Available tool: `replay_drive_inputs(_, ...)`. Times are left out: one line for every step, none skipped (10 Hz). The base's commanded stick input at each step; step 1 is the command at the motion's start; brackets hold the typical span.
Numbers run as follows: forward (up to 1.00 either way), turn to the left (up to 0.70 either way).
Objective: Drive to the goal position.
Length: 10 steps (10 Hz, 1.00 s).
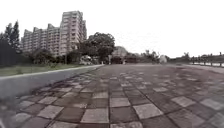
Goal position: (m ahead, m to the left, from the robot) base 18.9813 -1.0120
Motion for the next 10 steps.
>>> replay_drive_inputs(1.0, 0.0)
replay_drive_inputs(1.0, 0.0)
replay_drive_inputs(1.0, 0.0)
replay_drive_inputs(1.0, 0.0)
replay_drive_inputs(1.0, 0.0)
replay_drive_inputs(1.0, 0.0)
replay_drive_inputs(1.0, 0.0)
replay_drive_inputs(1.0, 0.0)
replay_drive_inputs(1.0, 0.0)
replay_drive_inputs(1.0, 0.0)
